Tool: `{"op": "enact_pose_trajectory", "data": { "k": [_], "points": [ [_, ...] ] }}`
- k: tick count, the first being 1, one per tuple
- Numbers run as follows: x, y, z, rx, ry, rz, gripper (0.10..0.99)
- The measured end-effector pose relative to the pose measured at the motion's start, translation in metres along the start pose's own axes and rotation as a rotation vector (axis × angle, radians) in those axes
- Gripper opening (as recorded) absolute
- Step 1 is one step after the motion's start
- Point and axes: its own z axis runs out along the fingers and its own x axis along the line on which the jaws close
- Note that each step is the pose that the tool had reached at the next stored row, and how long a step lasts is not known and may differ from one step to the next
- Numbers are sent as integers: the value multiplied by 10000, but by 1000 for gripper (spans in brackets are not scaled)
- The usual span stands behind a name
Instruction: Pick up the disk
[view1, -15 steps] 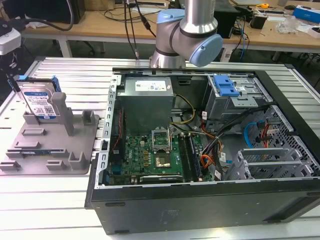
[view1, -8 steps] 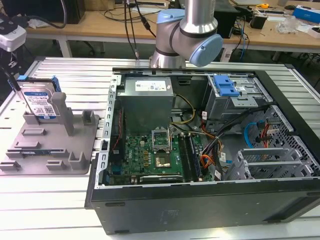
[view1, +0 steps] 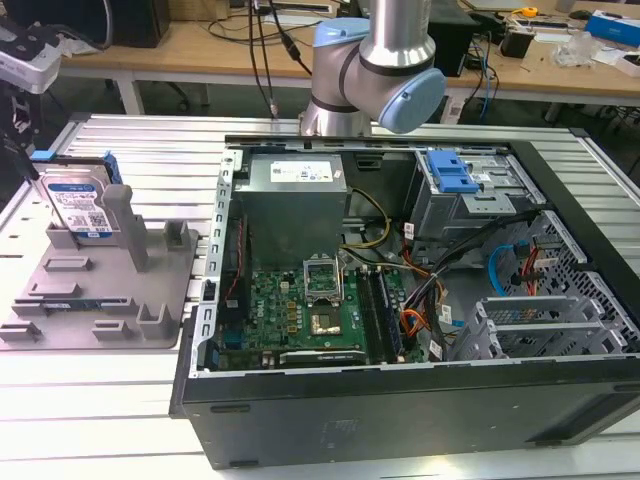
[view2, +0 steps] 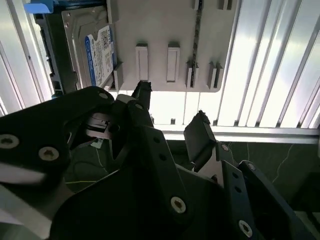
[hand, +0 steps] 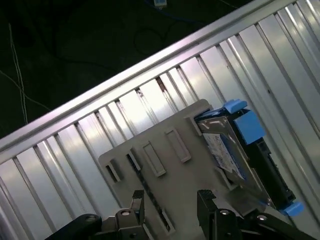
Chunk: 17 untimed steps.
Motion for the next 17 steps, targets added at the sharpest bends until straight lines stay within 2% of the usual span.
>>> {"op": "enact_pose_trajectory", "data": {
  "k": [7,10,11,15,17],
  "points": [
    [0,-1,8,6,56,-1449,541],
    [0,-1,19,42,88,-2647,541],
    [0,-1,23,66,92,-2968,541],
    [-1,-3,34,327,32,-3817,541],
    [-2,-5,35,330,31,-3880,541]
  ]
}}
